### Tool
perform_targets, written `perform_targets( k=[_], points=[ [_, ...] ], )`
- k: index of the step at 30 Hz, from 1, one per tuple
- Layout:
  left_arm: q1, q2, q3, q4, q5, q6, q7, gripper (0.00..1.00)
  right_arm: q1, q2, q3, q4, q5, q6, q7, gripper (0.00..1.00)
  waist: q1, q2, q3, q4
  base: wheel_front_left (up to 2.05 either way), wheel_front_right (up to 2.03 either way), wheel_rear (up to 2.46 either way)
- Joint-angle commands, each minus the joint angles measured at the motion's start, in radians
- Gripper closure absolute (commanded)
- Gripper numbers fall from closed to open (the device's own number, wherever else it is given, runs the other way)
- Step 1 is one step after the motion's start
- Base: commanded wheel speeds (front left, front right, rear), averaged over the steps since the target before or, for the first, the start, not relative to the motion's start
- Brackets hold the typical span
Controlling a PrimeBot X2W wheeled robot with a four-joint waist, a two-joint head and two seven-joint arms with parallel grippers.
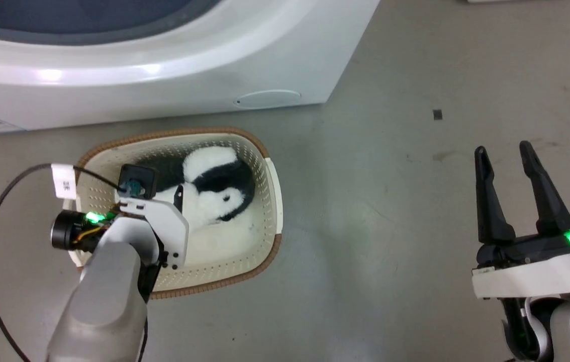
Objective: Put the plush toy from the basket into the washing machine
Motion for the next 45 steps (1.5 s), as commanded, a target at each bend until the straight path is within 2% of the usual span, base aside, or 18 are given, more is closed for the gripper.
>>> perform_targets(
  k=[1, 17, 41, 42, 43, 45],
  points=[
    [-0.028, 0.007, -0.005, 0.018, 0.007, -0.004, 0.004, 0.00, -0.022, 0.000, -0.001, -0.009, 0.011, 0.000, -0.009, 0.00, -0.0002, 0.0000, 0.024, -0.008, 0.00, 0.00, 0.00],
    [-0.223, 0.060, -0.051, 0.183, -0.014, -0.023, 0.082, 0.00, -0.073, 0.000, 0.002, -0.065, 0.043, 0.000, -0.042, 0.00, -0.0002, 0.0000, 0.212, -0.038, 0.00, 0.00, 0.00],
    [-0.446, 0.113, -0.137, 0.450, -0.057, -0.008, 0.133, 0.00, -0.155, 0.000, -0.004, -0.119, 0.106, -0.001, -0.096, 0.00, -0.0002, 0.0000, 0.439, -0.073, 0.00, 0.00, 0.00],
    [-0.451, 0.114, -0.142, 0.461, -0.058, -0.011, 0.138, 0.53, -0.159, 0.000, -0.006, -0.120, 0.109, -0.001, -0.098, 0.00, -0.0002, 0.0000, 0.443, -0.073, 0.00, 0.00, 0.00],
    [-0.458, 0.116, -0.149, 0.471, -0.057, -0.012, 0.138, 1.00, -0.162, 0.000, -0.008, -0.121, 0.112, -0.001, -0.100, 0.00, -0.0002, 0.0000, 0.446, -0.074, 0.00, 0.00, 0.00],
    [-0.469, 0.118, -0.159, 0.492, -0.059, -0.014, 0.143, 1.00, -0.170, 0.000, -0.011, -0.123, 0.118, -0.001, -0.104, 0.00, -0.0002, 0.0000, 0.451, -0.075, 0.00, 0.00, 0.00]
  ],
)
